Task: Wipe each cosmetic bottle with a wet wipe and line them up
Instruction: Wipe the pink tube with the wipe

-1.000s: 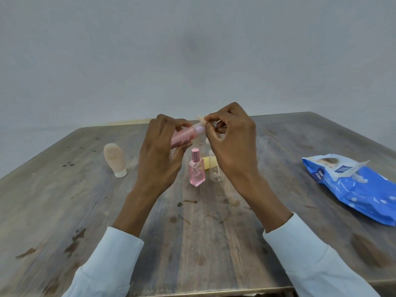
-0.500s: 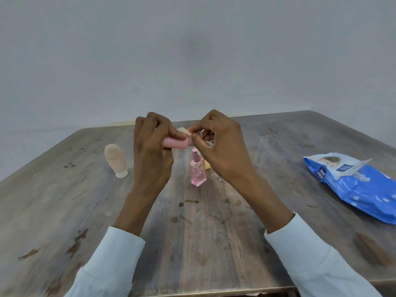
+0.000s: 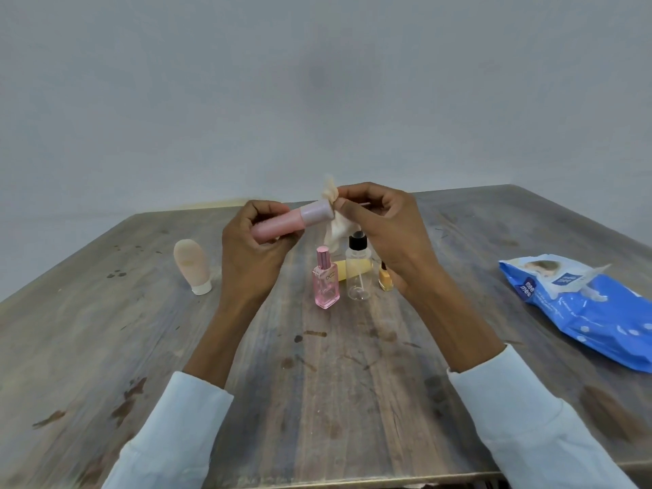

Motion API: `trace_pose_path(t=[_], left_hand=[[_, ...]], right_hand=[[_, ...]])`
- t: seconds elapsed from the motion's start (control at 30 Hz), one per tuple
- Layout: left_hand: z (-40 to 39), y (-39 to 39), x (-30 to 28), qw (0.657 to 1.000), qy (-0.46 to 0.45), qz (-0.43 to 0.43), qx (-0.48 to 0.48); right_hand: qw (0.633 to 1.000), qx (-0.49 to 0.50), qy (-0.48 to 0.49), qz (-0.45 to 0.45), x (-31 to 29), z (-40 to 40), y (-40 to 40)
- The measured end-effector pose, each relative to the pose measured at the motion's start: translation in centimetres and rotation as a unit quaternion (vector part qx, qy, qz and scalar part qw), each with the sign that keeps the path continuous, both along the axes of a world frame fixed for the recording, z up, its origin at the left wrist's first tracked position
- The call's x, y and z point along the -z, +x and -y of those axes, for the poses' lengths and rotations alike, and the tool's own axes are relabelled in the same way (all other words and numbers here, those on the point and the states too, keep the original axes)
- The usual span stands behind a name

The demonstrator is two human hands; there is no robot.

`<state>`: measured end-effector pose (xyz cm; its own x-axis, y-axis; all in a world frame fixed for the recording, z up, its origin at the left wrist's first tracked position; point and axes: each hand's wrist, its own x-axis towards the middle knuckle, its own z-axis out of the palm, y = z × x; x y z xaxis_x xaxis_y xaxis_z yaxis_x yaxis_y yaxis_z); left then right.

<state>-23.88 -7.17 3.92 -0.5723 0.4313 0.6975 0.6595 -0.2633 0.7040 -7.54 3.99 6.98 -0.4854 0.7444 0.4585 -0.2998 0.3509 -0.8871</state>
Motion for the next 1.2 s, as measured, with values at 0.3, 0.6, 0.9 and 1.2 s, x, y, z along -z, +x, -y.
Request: trace_pose_path(t=[0.3, 0.6, 0.9, 1.2], left_hand=[[-0.5, 1.4, 0.8, 0.990, -0.078, -0.119, 0.013], [-0.3, 0.6, 0.8, 0.993, -0.057, -0.081, 0.060], [-0.2, 0.5, 0.8, 0.994, -0.063, -0.057, 0.068], [-0.3, 0.5, 0.8, 0.997, -0.060, -0.038, 0.041]], right_hand=[[0.993, 0.103, 0.060, -0.022, -0.1, -0.2, 0.1], [0.984, 0.121, 0.132, -0.020, 0.1, 0.2, -0.4], [0.981, 0.130, 0.143, -0.022, 0.4, 0.3, -0.6], [0.988, 0.097, 0.118, -0.008, 0.4, 0.1, -0.7]])
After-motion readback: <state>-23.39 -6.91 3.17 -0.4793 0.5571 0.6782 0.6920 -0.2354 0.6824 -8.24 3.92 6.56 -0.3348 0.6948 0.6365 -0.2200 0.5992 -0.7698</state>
